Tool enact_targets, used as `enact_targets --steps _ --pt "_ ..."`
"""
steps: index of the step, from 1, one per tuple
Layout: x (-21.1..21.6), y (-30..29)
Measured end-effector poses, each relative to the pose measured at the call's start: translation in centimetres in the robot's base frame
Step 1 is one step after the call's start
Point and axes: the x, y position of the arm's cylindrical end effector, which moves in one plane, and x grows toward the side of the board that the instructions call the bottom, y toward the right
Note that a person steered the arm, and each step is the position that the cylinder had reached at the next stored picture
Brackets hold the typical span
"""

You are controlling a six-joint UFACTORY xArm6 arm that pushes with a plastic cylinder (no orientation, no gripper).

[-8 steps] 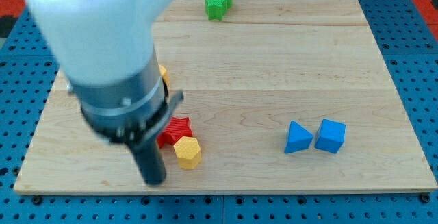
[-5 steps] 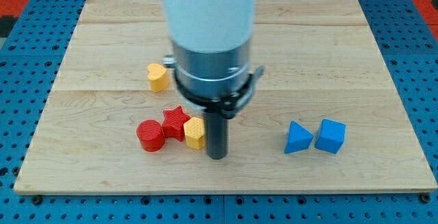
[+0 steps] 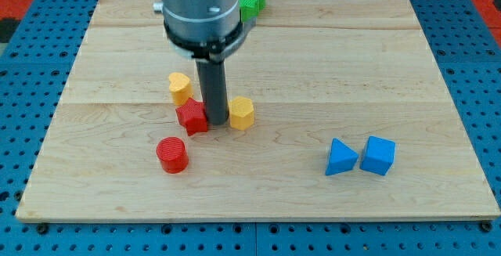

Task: Pair red blocks and yellow blocks in opposite direction

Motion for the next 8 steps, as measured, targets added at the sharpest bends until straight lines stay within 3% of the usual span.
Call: enact_targets --steps 1,2,4,5,7,8 --pt "0.5 3.7" --pt "-2.6 -2.9" --pt "2.4 -4.0" --pt "-0.6 -4.2" --pt "-0.9 10.7" --pt "2.1 11.3"
